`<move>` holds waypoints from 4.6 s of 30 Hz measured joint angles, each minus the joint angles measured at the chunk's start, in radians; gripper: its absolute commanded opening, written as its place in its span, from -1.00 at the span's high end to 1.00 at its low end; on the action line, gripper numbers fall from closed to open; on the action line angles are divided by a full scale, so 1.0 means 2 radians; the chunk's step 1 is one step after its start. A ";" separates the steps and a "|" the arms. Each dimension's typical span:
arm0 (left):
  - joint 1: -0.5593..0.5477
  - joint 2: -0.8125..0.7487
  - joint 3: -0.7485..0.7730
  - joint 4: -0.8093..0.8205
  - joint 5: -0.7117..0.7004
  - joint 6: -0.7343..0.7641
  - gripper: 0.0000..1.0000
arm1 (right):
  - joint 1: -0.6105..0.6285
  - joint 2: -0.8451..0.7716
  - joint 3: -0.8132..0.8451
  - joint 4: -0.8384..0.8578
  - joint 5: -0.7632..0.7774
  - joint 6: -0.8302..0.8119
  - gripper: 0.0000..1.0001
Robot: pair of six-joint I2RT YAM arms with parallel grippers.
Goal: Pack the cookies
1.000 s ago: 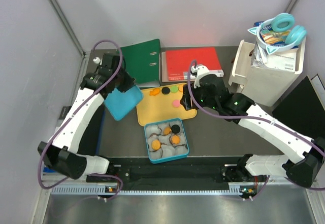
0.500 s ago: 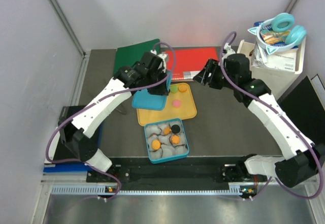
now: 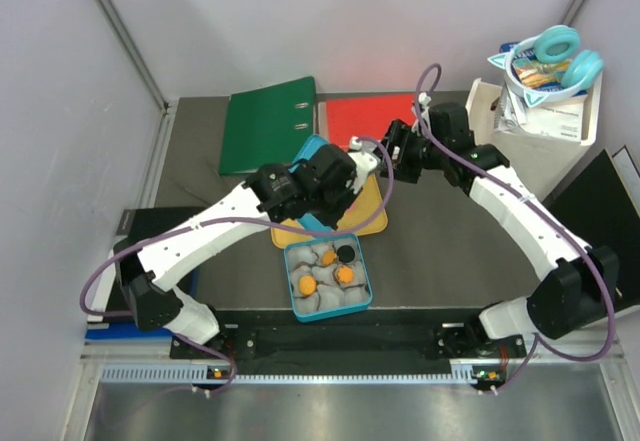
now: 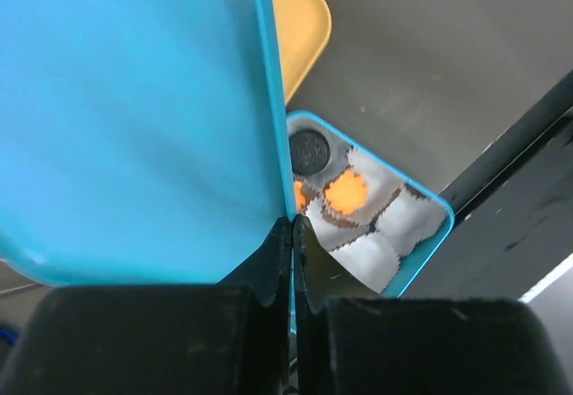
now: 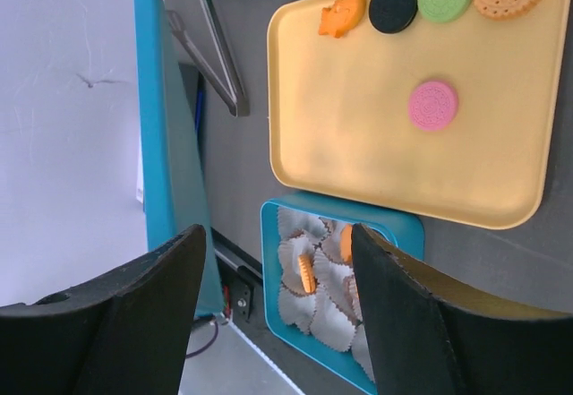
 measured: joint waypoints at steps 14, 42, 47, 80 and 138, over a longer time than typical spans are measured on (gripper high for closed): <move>-0.026 -0.003 -0.029 0.017 -0.052 0.047 1.00 | -0.007 -0.032 -0.026 0.043 -0.002 0.027 -0.53; -0.039 0.005 -0.027 0.046 -0.052 0.039 0.88 | -0.005 0.048 -0.022 0.121 -0.124 0.039 0.95; -0.043 0.004 -0.022 0.042 -0.096 0.017 -0.02 | -0.005 0.037 -0.022 0.116 -0.107 0.035 1.00; 0.193 -0.112 -0.116 0.107 -0.074 -0.260 -0.91 | -0.002 -0.112 -0.022 -0.003 0.016 -0.078 1.00; 0.310 -0.044 -0.252 0.503 0.418 -0.496 -0.01 | 0.406 0.057 -0.344 0.833 0.717 -1.122 1.00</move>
